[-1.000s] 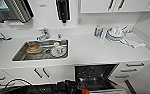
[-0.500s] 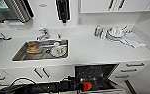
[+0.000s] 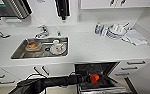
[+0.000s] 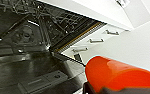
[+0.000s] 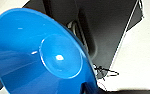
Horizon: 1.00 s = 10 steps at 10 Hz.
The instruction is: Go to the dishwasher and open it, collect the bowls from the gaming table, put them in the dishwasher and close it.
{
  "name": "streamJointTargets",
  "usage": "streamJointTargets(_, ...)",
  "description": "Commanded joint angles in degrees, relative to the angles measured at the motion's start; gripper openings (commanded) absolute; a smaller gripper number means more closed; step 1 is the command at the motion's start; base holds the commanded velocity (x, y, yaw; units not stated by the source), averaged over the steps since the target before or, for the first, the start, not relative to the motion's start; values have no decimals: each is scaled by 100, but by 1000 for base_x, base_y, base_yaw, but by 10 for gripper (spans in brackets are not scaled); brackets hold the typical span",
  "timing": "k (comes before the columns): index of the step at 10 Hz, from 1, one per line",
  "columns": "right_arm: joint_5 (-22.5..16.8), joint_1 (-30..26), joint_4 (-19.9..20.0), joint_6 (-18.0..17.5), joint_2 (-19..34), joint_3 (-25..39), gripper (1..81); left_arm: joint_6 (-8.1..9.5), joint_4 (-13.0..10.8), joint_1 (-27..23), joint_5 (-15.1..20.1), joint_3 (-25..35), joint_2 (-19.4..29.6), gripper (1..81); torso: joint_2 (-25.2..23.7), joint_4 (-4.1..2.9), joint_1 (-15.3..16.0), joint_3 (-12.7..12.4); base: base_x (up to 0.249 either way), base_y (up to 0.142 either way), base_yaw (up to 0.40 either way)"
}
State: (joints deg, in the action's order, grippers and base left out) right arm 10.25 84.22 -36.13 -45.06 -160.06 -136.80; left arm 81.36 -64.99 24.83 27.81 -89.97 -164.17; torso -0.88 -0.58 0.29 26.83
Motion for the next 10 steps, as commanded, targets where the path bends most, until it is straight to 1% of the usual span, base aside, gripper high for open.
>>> streamJointTargets(1,-217,38,-140,41,-81,120,10,91,-137,-896,-30,14,-318,10,0,0,0,153,0,0,0)
streamJointTargets(3,-217,38,-140,41,-99,111,10,91,-137,-993,-12,-100,-564,10,2,0,0,292,0,0,0)
streamJointTargets(4,-217,29,-148,41,-107,111,10,91,-146,-1037,-12,-205,-670,10,5,0,0,199,0,0,0)
streamJointTargets(7,-217,20,-140,41,-143,67,10,91,-102,-1186,5,-215,-776,10,9,0,5,227,0,0,0)
streamJointTargets(8,-217,20,-148,49,-160,58,10,91,-93,-1195,5,-223,-793,811,9,0,5,230,0,0,0)
streamJointTargets(10,-217,12,-140,41,-177,58,10,82,-41,-1186,-3,-163,-733,811,9,0,5,230,0,0,0)
